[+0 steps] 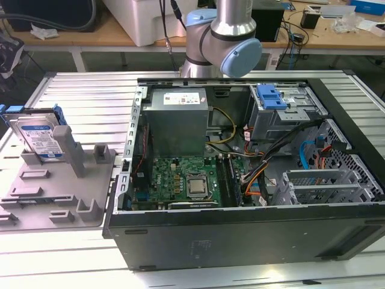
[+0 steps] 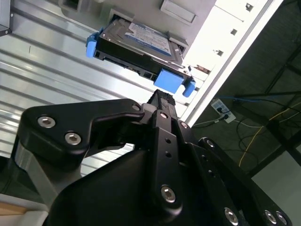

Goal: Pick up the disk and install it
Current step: 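Reach for the disk, then pick up the disk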

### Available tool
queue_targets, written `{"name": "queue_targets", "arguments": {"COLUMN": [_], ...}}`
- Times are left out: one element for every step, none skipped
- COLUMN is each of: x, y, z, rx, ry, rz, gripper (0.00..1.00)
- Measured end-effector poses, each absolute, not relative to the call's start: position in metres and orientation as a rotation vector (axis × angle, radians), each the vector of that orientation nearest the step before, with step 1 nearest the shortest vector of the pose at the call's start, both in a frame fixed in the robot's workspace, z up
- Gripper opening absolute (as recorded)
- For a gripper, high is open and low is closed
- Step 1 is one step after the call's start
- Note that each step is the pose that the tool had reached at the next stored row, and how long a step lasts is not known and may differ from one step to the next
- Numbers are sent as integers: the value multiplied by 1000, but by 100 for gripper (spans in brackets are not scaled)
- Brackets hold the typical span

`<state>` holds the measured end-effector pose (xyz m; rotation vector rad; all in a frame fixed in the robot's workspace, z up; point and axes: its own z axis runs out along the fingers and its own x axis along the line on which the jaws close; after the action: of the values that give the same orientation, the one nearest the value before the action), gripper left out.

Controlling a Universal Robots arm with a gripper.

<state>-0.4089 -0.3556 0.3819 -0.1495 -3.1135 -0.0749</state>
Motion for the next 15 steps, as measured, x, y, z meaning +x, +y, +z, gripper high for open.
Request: {"name": "queue_targets", "arguments": {"x": [-409, -409, -409, -409, -409, -409, -409, -409, -409, -409, -409, -409, -409, -409, -409], "y": [-356, -356, -356, -356, -356, -356, -356, -356, -356, -356, -356, -356, -356, -356, -356], "z": [382, 382, 382, 382, 382, 382, 382, 382, 382, 382, 382, 382, 382, 382, 382], "rx": [-150, -150, -151, -152, -152, -153, -154, -155, -156, -156, -157, -157, -158, -158, -159], "ry": [-3113, -3114, -3113, -3113, -3113, -3113, -3113, -3113, -3113, -3113, -3113, -3113, -3113, -3113, -3113], "rz": [-75, -75, -75, -75, -75, -75, -75, -75, -75, -75, -75, -75, -75, -75, -75], "gripper": [11, 11, 11, 11, 11, 11, 11, 11, 11, 11, 11, 11, 11, 11, 11]}}
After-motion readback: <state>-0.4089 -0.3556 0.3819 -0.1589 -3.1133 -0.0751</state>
